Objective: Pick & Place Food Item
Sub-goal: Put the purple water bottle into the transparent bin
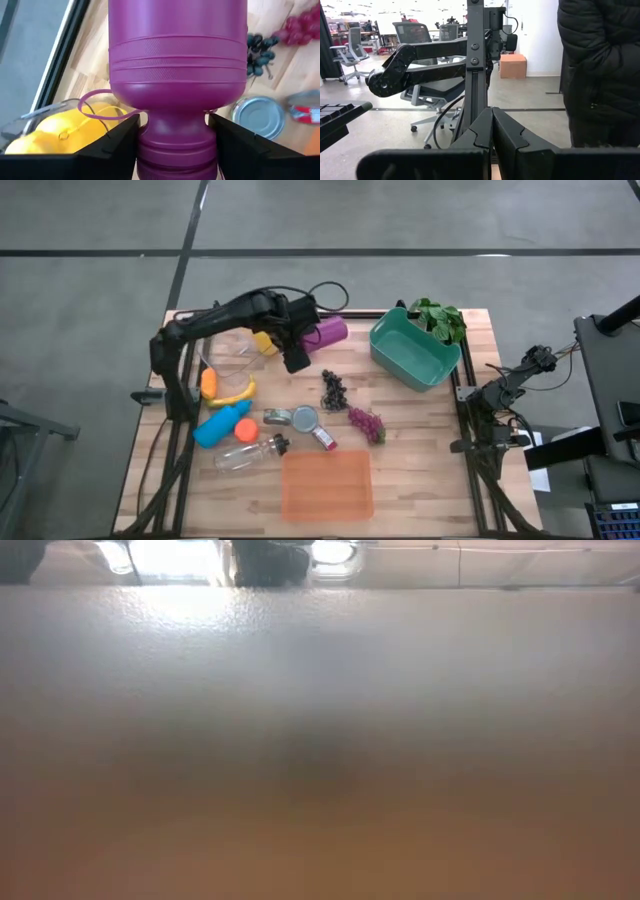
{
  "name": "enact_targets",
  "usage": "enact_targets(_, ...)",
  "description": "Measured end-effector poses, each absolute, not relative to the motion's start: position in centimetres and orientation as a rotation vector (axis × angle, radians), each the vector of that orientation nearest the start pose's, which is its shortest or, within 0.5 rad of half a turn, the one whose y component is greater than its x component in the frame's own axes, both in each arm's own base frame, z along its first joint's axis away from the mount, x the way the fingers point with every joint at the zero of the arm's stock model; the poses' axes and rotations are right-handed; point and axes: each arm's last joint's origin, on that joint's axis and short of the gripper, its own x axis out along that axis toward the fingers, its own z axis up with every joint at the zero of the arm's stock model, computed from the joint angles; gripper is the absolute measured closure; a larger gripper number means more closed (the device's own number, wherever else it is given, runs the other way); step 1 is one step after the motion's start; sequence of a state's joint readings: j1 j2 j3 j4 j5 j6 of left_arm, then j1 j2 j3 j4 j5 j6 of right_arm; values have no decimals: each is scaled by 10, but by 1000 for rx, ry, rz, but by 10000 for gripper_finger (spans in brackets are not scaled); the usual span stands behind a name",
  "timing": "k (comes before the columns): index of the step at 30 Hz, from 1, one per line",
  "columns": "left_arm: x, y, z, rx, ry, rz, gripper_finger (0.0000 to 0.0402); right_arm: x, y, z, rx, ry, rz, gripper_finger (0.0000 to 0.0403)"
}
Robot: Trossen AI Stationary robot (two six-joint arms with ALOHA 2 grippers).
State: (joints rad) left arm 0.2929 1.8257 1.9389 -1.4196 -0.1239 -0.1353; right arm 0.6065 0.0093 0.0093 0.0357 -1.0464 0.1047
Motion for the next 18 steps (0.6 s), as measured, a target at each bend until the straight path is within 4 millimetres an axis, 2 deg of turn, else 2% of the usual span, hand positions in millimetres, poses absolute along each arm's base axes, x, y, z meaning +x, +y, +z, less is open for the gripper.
enact_targets(8, 325, 98, 360, -311, 1258, 483, 192, 54, 68, 169, 71, 48, 1653, 395)
enact_targets(15, 315, 89, 355, -492, 1400, 423, 189, 54, 68, 169, 71, 48, 1653, 395)
enact_targets(18, 315, 85, 353, -574, 1399, 374, 189, 54, 68, 169, 71, 48, 1653, 395)
